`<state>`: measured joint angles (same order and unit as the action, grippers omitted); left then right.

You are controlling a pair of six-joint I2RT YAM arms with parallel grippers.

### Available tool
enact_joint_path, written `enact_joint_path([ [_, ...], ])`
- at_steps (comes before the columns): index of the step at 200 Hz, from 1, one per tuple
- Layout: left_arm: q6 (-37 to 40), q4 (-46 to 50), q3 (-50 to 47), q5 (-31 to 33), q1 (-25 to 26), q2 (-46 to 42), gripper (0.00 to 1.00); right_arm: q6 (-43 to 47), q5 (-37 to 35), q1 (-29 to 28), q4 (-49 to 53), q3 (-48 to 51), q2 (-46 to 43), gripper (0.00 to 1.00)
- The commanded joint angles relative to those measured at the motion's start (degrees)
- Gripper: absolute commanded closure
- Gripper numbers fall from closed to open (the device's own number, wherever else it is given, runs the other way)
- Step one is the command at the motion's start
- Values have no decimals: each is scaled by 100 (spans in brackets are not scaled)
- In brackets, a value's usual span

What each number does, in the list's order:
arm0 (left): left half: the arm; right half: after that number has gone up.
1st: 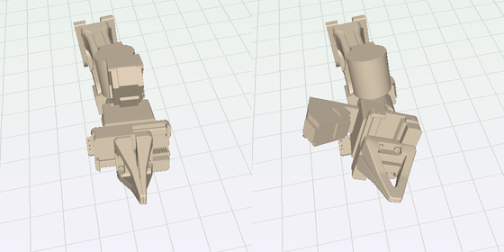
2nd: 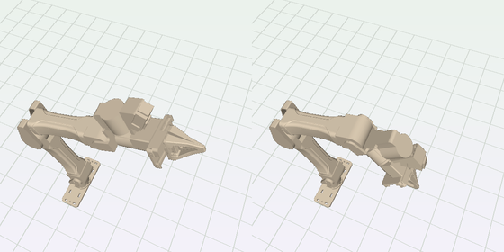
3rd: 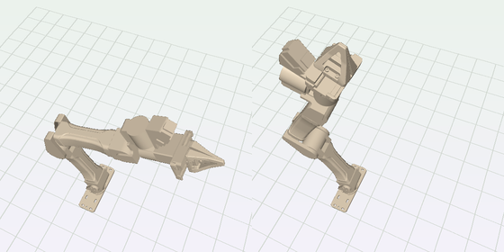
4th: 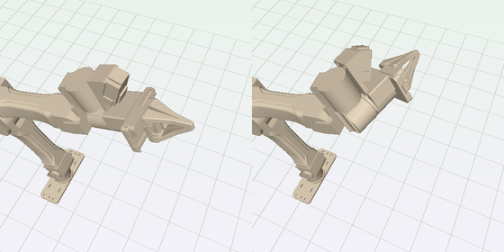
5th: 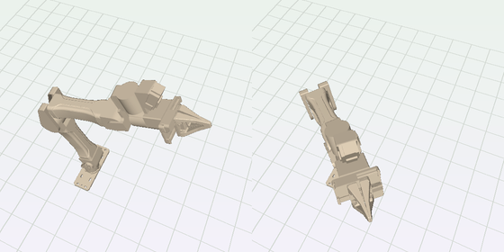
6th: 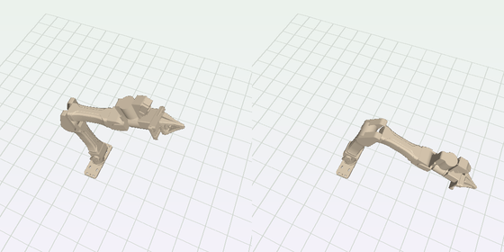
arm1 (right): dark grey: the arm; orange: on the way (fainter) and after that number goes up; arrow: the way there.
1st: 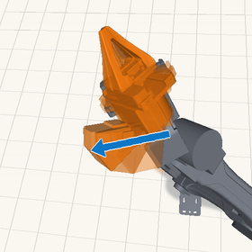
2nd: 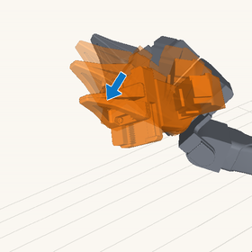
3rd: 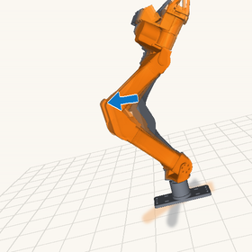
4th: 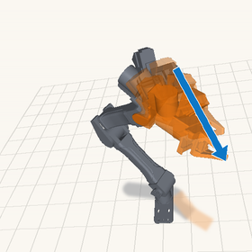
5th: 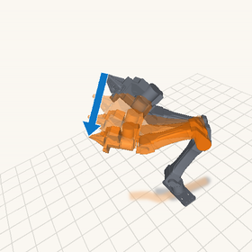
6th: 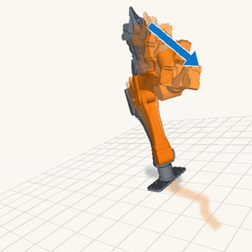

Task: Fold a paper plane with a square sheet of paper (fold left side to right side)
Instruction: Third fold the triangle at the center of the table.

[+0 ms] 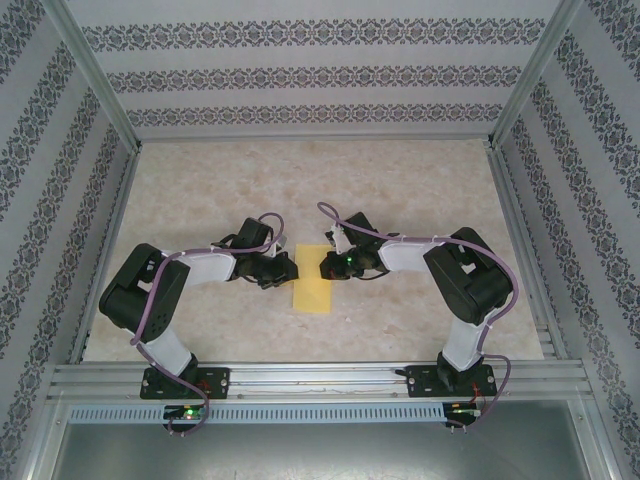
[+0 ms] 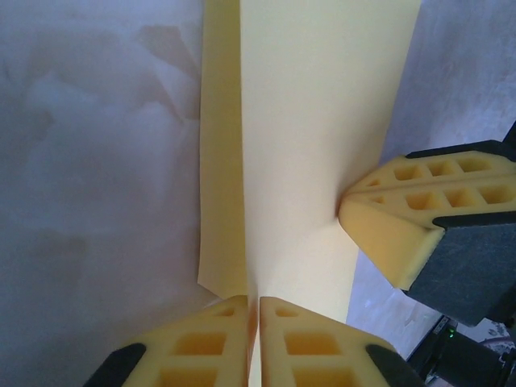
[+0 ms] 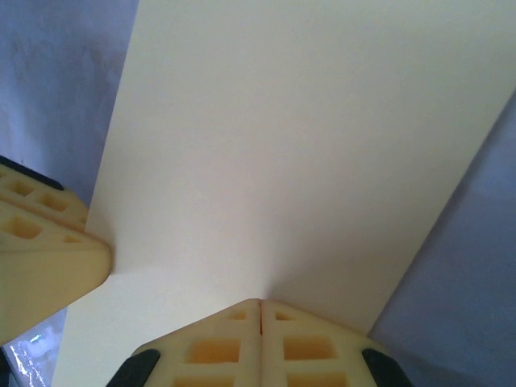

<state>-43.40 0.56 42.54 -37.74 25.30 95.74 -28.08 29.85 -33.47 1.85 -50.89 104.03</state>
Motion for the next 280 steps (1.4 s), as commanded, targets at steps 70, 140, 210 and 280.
enact_joint_path([
  [70,-714,-218,-155,171,212,-407,100,859,-1083,-190,-452,1047,-2181,56],
  [140,-1019,-364,-185,161,260,-478,100,2100,-3112,-1946,-1166,2493,-3868,41],
  [210,-1127,-417,-228,161,266,-460,100,3411,-5262,-3794,-1796,2472,-2706,33],
  [280,-1119,-328,-216,171,277,-469,100,3370,-5902,-3912,-2195,1823,-1575,29],
])
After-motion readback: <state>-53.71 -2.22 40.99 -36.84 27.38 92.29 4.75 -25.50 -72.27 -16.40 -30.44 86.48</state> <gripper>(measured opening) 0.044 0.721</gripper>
